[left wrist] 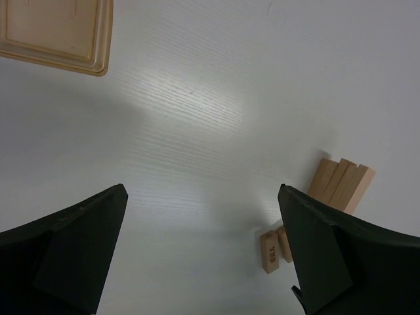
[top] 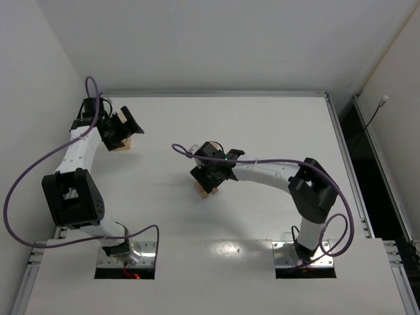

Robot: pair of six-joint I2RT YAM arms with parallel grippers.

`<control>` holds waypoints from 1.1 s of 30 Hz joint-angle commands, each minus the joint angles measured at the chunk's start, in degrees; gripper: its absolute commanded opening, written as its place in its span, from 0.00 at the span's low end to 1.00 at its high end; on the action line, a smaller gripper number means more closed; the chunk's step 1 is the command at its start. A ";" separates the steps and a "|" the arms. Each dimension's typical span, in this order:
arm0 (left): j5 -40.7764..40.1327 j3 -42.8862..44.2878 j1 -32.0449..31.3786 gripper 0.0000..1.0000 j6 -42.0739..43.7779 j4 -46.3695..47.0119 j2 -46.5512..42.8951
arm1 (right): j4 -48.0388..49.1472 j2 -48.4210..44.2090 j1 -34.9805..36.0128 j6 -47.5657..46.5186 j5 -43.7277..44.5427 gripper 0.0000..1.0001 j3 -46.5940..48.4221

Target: Build the wood block tower

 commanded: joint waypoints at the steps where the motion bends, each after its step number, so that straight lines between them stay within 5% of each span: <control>1: 2.10 0.62 0.76 1.00 -0.62 1.78 0.20 | 1.65 0.85 0.22 -1.54 -0.65 0.49 1.72; 33: 4.74 -0.44 0.76 1.00 -0.62 2.83 1.25 | 0.59 7.88 -3.56 -2.06 0.05 0.49 6.29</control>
